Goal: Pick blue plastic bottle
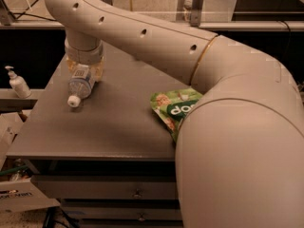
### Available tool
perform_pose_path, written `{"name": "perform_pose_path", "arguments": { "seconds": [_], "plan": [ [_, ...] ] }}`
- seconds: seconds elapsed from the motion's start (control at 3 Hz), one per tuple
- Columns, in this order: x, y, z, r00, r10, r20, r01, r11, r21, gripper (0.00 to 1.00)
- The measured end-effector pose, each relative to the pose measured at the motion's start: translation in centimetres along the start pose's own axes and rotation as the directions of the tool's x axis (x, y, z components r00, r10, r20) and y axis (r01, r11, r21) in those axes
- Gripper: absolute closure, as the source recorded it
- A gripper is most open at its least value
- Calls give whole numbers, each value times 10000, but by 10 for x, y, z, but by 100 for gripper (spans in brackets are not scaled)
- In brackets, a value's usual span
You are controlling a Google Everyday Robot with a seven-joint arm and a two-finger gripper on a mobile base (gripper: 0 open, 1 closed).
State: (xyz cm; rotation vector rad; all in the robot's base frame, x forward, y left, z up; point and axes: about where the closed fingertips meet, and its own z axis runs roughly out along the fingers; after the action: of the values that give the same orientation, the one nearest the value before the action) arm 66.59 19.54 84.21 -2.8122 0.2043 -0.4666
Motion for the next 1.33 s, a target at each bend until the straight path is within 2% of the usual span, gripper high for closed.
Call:
{"name": "perform_pose_path", "arguments": {
  "seconds": [0.33,0.67,1.0,1.33],
  "plan": [
    [1,-2,-2,9999,107,126,-110,9998,190,86],
    [6,-7,-10,9986,422,333,-444,9966,694,100],
    [17,-12,-21,9939,993,482,-1048,9860,1294,100],
    [28,-17,-31,9852,1654,450,-1709,9677,1851,100]
  ]
}}
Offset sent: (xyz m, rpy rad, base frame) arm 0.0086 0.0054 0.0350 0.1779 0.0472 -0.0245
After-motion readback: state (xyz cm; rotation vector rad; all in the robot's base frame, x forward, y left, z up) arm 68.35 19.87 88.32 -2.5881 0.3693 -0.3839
